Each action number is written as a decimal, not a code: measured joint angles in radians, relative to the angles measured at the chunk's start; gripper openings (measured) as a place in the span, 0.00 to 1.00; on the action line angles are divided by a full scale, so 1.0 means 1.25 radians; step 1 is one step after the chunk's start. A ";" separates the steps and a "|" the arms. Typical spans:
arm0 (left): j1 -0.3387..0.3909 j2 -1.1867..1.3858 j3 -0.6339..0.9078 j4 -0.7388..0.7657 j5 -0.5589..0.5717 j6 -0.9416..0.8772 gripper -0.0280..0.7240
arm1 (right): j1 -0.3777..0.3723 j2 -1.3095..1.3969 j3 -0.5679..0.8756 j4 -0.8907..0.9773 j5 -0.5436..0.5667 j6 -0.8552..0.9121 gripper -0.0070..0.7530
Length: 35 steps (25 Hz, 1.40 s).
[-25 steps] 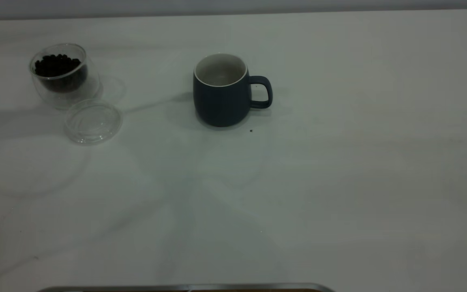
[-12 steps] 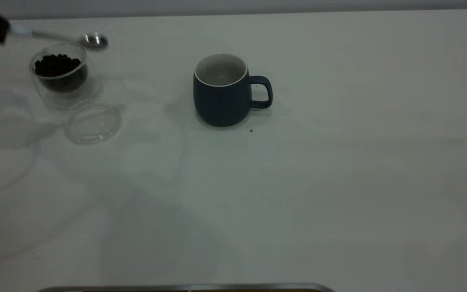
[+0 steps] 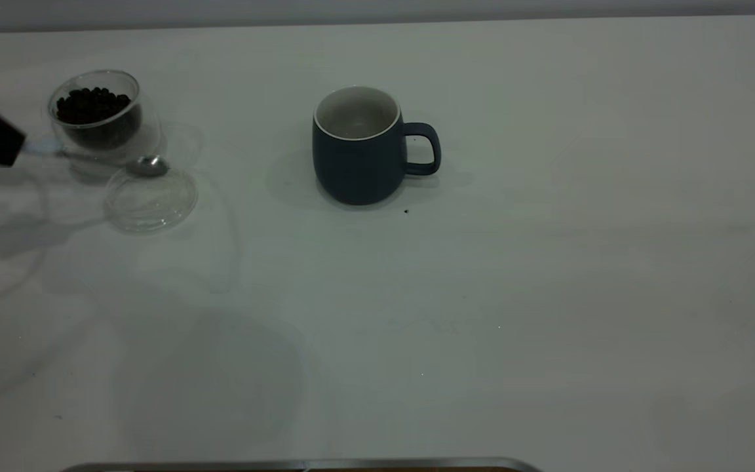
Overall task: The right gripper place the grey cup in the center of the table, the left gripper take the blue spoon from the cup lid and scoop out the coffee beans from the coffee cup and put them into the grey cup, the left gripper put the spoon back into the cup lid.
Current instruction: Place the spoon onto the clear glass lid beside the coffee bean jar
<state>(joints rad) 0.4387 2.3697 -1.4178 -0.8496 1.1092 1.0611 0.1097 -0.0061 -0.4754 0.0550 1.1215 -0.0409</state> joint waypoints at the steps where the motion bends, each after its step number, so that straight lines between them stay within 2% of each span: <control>1: 0.006 0.004 0.000 0.011 -0.001 -0.007 0.22 | 0.000 0.000 0.000 0.000 0.000 0.000 0.33; 6: 0.011 0.039 0.000 0.017 -0.028 -0.027 0.22 | 0.000 0.000 0.000 0.000 0.000 0.000 0.33; 11: 0.011 0.082 0.000 -0.052 -0.061 -0.029 0.22 | 0.000 0.000 0.000 0.000 0.000 0.000 0.33; 20: 0.011 0.132 -0.002 -0.138 -0.058 -0.005 0.22 | 0.000 0.000 0.000 0.000 0.000 0.000 0.33; 29: 0.011 0.159 -0.004 -0.154 -0.046 -0.005 0.22 | 0.000 0.000 0.000 0.000 0.000 0.000 0.33; 32: 0.011 0.160 -0.005 -0.149 -0.057 -0.015 0.30 | 0.000 0.000 0.000 0.000 0.000 0.000 0.33; 35: 0.011 0.160 -0.005 -0.145 -0.065 -0.043 0.48 | 0.000 0.000 0.000 0.000 0.000 0.000 0.33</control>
<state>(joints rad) 0.4531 2.5701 -1.4238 -1.0313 1.0281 1.0077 0.1097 -0.0062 -0.4754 0.0550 1.1215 -0.0409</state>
